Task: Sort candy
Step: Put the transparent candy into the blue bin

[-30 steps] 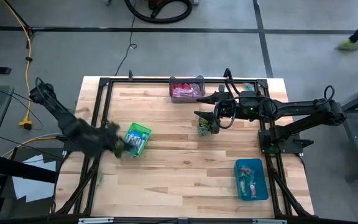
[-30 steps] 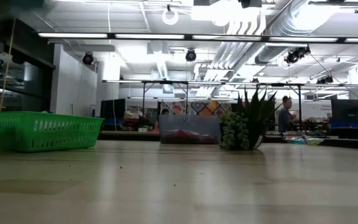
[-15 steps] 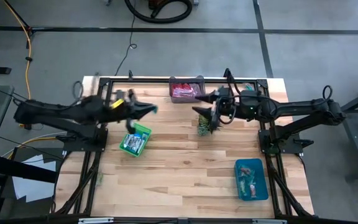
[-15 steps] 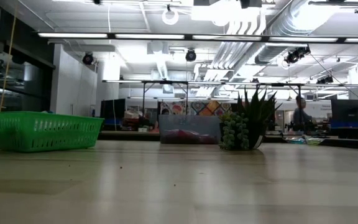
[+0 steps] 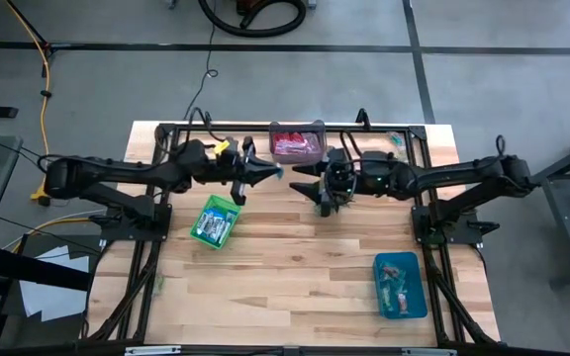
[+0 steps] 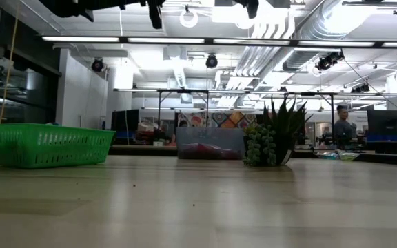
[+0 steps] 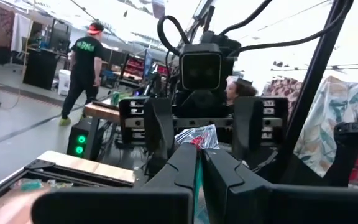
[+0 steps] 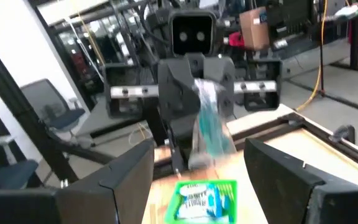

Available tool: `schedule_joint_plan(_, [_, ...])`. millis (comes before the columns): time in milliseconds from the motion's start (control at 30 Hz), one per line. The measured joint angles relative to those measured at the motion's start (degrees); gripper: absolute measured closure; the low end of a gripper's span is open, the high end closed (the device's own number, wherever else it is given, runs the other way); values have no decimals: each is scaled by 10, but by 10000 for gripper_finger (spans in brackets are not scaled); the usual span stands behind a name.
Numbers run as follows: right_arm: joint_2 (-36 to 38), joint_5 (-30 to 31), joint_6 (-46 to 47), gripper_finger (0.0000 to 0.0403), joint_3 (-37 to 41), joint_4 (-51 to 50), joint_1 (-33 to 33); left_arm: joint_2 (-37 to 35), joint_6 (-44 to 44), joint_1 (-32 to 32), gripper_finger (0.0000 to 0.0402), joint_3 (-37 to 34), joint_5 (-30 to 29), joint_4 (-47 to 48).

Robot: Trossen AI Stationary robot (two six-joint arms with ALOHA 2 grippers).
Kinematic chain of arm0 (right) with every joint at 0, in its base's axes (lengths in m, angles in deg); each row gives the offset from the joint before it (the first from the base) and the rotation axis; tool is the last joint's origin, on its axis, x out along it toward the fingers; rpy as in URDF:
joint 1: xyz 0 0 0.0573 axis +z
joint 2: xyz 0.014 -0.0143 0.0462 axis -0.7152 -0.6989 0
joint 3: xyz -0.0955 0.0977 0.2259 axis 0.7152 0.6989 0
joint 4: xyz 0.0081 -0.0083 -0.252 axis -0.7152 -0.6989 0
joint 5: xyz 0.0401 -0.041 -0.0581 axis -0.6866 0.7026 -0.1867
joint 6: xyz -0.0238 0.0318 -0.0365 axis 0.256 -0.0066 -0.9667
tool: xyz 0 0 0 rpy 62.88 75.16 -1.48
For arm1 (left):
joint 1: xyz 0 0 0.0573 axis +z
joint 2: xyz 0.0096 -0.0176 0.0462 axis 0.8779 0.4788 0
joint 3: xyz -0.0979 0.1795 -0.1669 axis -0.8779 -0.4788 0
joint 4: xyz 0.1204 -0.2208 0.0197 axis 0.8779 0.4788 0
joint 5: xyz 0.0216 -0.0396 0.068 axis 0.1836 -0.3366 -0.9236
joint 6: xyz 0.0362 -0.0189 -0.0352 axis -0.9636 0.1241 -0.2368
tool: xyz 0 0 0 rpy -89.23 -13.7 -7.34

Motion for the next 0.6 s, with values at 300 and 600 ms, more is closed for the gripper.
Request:
schedule_joint_plan(300, [-71, 3, 0, 158, 0, 78, 0, 15, 0, -1, 401, 0, 0, -23])
schedule_joint_plan(600, [-85, 26, -9, 158, 0, 111, 0, 14, -4, -13, 401, 0, 0, -24])
